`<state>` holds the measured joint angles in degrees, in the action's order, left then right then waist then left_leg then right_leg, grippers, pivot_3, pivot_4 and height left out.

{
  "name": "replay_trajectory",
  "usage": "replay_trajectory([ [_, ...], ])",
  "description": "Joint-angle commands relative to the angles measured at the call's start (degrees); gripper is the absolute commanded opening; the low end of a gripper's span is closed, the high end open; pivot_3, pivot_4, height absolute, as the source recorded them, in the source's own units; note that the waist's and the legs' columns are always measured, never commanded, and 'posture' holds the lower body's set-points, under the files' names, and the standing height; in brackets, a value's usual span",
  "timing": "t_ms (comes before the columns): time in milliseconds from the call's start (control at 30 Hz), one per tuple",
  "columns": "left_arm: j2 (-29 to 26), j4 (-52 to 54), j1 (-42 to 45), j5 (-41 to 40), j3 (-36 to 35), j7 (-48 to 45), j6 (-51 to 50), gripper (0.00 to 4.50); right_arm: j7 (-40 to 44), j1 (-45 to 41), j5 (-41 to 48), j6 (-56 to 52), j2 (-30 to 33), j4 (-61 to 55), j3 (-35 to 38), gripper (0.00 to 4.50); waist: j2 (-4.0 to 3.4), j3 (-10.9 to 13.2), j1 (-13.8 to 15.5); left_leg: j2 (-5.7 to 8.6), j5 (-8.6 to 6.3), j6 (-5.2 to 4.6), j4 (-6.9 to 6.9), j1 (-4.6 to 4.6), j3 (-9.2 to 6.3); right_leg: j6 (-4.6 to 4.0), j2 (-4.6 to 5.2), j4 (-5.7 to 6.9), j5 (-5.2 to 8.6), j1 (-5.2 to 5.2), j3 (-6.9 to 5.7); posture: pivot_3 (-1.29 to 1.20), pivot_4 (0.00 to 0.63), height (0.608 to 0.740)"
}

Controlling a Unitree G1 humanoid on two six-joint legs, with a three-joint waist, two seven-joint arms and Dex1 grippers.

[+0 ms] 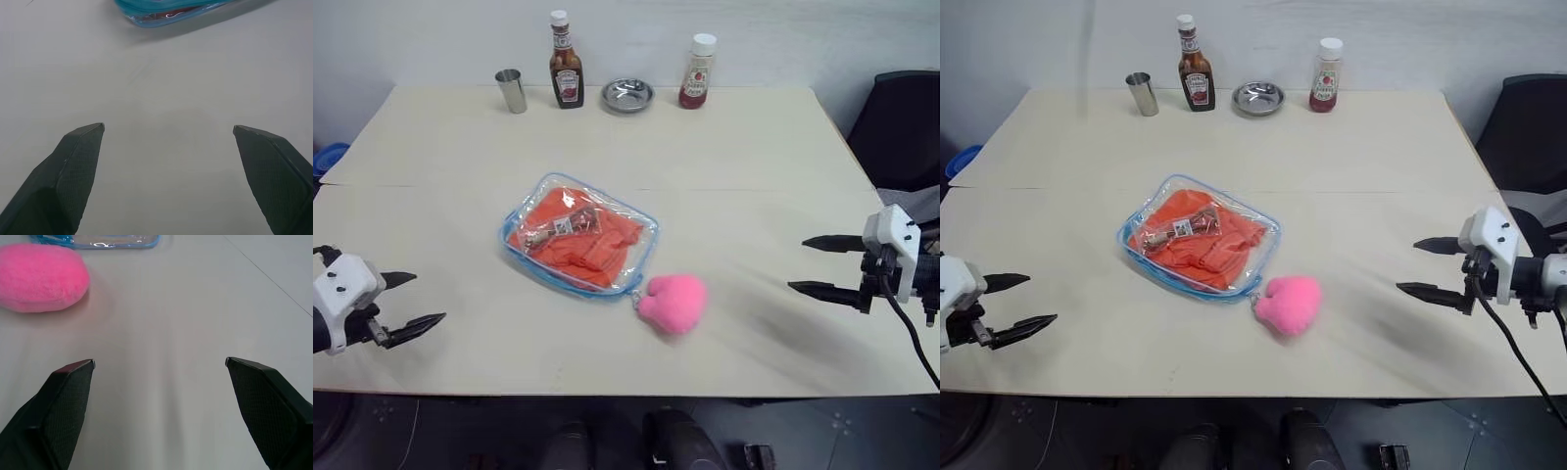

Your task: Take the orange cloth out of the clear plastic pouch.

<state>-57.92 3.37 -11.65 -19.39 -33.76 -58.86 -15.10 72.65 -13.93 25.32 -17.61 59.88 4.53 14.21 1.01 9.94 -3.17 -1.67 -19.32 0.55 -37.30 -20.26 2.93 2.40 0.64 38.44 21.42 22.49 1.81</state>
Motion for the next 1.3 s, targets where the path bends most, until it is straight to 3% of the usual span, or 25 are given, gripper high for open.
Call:
replay_trajectory([
  [33, 0.69, 1.90, -0.71, -0.65, -1.58, -0.24, 0.47, 4.48, -0.45, 0.03, 0.83, -0.07, 0.72, -1.88, 2.62, 4.50, -0.01, 0.00, -0.12, 0.00, 0.00, 0.00, 0.00, 0.00, 0.00, 0.00, 0.00, 0.01, 0.00, 0.00, 0.00, 0.00, 0.150, 0.740],
  [1000, 2.53, 6.01, 2.12, -3.26, -0.38, 2.89, -7.93, 4.48, -1.02, -0.14, 2.60, -3.42, 0.78, -3.27, 2.43, 4.50, -0.01, 0.02, -0.06, 0.00, 0.01, 0.01, -0.13, 0.02, 0.00, 0.00, -0.01, 0.17, 0.00, 0.00, 0.01, 0.00, 0.150, 0.740],
  [1167, 3.84, 7.13, 6.62, -6.57, 1.68, 3.37, -10.23, 4.48, -0.64, -0.57, 4.58, -5.77, 0.62, -5.42, 2.56, 4.50, -0.01, 0.02, 0.02, 0.00, 0.01, 0.01, -0.16, 0.01, 0.00, 0.00, -0.01, 0.19, 0.00, 0.00, 0.01, 0.00, 0.150, 0.740],
  [1300, 5.21, 6.39, 15.31, -7.50, 7.42, 5.07, -11.76, 4.48, -3.84, -0.53, 8.57, -9.93, -1.66, -12.02, 3.06, 4.50, -0.01, 0.02, 0.20, 0.01, 0.01, 0.01, -0.23, 0.00, -0.01, 0.01, -0.01, 0.24, 0.00, -0.01, 0.00, 0.00, 0.150, 0.740],
])
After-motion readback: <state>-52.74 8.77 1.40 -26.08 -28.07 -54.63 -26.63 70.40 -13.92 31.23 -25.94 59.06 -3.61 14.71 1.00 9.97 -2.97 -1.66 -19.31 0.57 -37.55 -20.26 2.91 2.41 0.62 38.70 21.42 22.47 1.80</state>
